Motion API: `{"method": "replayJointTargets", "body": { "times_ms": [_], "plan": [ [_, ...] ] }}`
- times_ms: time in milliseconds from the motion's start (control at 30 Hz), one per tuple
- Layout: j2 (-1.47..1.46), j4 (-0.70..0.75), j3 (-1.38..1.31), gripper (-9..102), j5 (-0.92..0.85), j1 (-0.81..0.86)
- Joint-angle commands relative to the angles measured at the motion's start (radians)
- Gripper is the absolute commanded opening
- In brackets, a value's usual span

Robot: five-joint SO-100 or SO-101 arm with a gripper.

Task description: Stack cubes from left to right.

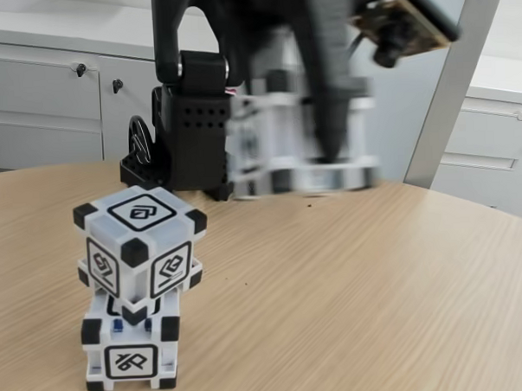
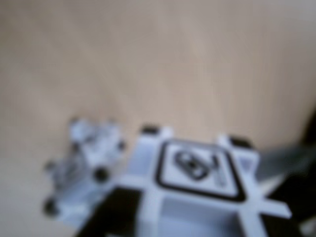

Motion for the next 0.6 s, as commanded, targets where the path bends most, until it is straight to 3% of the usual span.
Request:
{"method": "replayJointTargets", "body": {
  "times_ms": [0, 200, 567],
  "plan": [
    [0.02, 0.101, -0.15, 20, -0.034, 0.06],
    [-0.034, 0.288, -0.419, 20, -0.032, 0.063],
    [-0.302, 0.291, -0.479, 20, -0.091, 0.133]
  ]
}}
